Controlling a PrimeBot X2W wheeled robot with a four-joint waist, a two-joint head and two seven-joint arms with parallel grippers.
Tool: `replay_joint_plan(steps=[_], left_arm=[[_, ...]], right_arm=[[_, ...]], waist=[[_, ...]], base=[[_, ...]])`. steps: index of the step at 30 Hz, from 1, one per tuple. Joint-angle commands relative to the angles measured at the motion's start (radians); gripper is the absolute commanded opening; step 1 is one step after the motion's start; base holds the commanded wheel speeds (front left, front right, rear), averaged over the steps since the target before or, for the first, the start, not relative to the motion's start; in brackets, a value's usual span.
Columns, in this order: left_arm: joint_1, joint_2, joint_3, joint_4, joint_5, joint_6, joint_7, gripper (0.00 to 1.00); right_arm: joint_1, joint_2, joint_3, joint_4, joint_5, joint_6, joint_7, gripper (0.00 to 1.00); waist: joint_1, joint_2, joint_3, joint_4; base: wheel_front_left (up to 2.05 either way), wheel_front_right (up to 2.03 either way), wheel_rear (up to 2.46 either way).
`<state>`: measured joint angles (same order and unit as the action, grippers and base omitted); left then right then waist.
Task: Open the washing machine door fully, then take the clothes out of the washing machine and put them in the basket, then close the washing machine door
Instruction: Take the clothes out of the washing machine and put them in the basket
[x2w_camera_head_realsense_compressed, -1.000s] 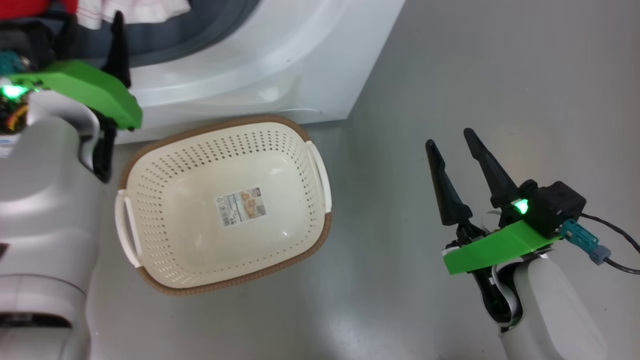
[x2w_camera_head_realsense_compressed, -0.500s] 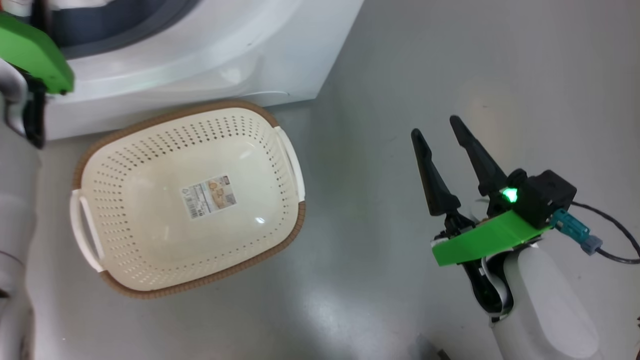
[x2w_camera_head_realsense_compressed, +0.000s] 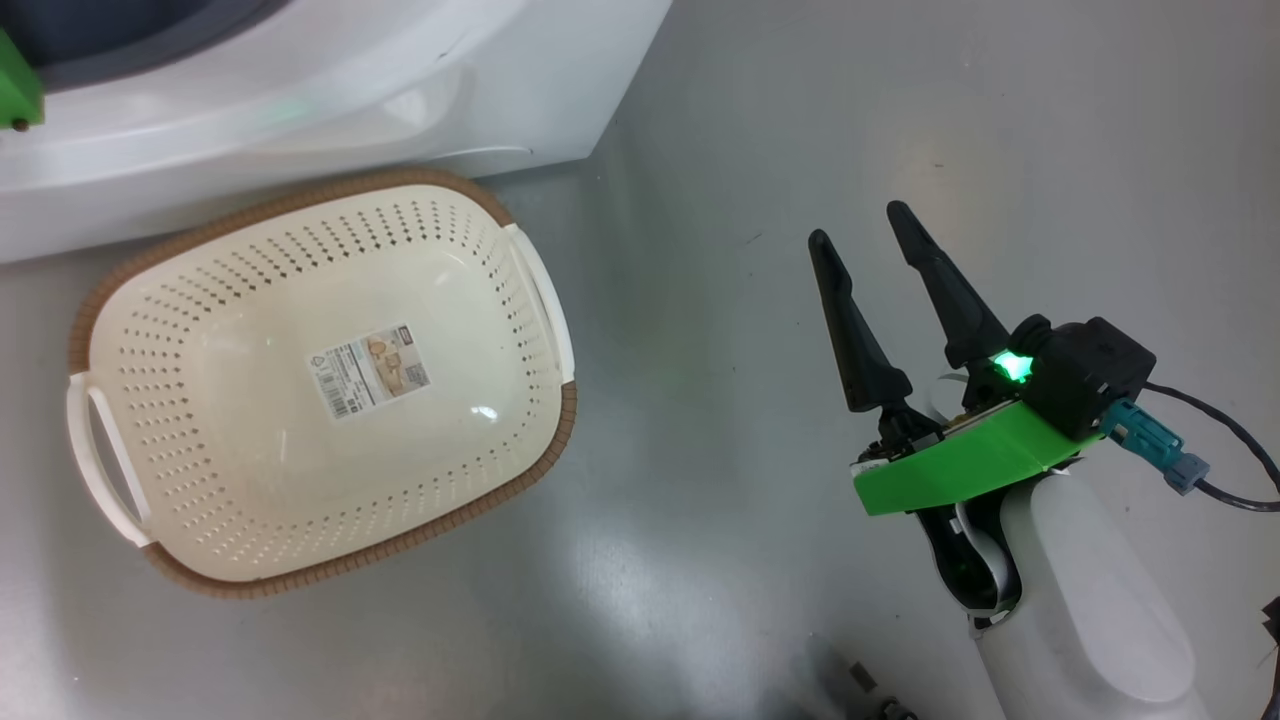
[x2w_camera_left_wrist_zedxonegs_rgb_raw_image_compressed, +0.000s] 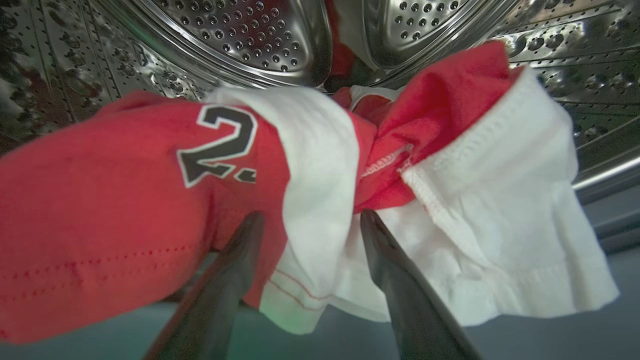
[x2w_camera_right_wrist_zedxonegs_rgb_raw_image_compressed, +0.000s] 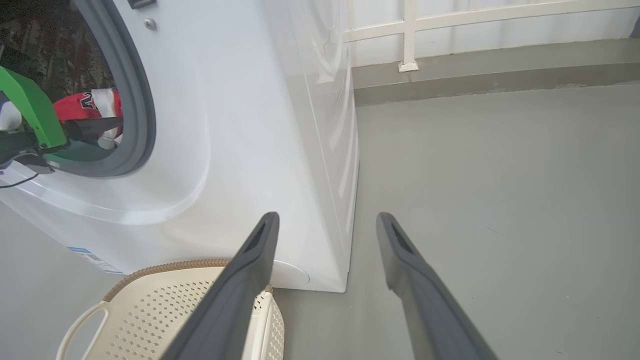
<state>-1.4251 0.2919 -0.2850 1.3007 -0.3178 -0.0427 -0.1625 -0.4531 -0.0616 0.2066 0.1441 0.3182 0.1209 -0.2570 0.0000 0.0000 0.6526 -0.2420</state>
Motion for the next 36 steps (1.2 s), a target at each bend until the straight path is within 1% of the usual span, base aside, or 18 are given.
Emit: replay_joint_plan(steps=[1,2,3,4,5,11,19,23,24,29,36], left_arm=[[-0.025,0.051,-0.003,-0.015,0.013,0.009,-0.003,1.0],[-0.029,0.052,-0.005,-0.015,0.014,0.009,-0.005,0.87],[-0.031,0.053,-0.007,-0.015,0.014,0.008,-0.005,0.36],[-0.033,0.055,-0.009,-0.014,0.014,0.012,-0.01,0.16],[-0.034,0.057,-0.008,-0.014,0.012,0.015,-0.013,0.0],[-0.026,0.059,-0.002,-0.013,-0.006,0.009,-0.039,0.0],[0.027,0.014,0.019,-0.017,-0.048,-0.014,-0.086,0.0],[0.065,-0.01,0.036,-0.046,-0.071,-0.03,-0.097,0.0],[0.076,-0.015,0.038,-0.062,-0.073,-0.034,-0.098,0.0],[0.162,-0.03,0.087,-0.228,-0.084,-0.041,-0.099,0.0],[0.315,-0.058,0.154,-0.448,-0.044,-0.052,-0.099,0.0]], right_arm=[[0.008,0.011,0.021,-0.027,0.007,0.01,-0.005,1.0],[0.007,0.011,0.022,-0.029,0.007,0.01,-0.005,1.0],[0.006,0.011,0.022,-0.03,0.008,0.01,-0.005,1.0],[0.006,0.011,0.024,-0.031,0.008,0.01,-0.005,1.0],[0.006,0.011,0.024,-0.032,0.008,0.01,-0.005,1.0],[0.009,0.011,0.015,-0.031,0.005,0.01,-0.005,1.0],[0.015,0.011,0.003,-0.024,-0.006,0.01,-0.005,1.0],[0.021,0.011,-0.007,-0.017,-0.013,0.01,-0.005,1.0],[0.023,0.011,-0.009,-0.015,-0.015,0.01,-0.005,1.0],[0.037,0.011,-0.025,-0.01,-0.027,0.01,-0.005,1.0],[0.063,0.011,-0.044,-0.006,-0.038,0.01,-0.005,1.0]], waist=[[0.0,0.0,0.01,-0.004],[0.0,0.0,0.012,-0.005],[0.0,0.0,0.014,-0.006],[0.0,0.0,0.015,-0.007],[0.0,0.0,0.015,-0.007],[0.0,0.0,0.008,0.002],[0.0,0.0,-0.029,0.044],[0.0,0.0,-0.054,0.064],[0.0,0.0,-0.06,0.069],[0.0,0.0,-0.086,0.092],[0.0,0.0,-0.127,0.116]], base=[[0.0,0.0,0.0],[0.0,0.0,0.0],[0.0,0.0,0.0],[0.0,0.0,0.0],[0.0,0.0,0.0],[0.0,0.0,0.0],[0.0,0.0,0.0],[0.0,0.0,0.0],[0.0,0.0,0.0],[0.0,0.0,0.0],[0.0,0.0,0.0]])
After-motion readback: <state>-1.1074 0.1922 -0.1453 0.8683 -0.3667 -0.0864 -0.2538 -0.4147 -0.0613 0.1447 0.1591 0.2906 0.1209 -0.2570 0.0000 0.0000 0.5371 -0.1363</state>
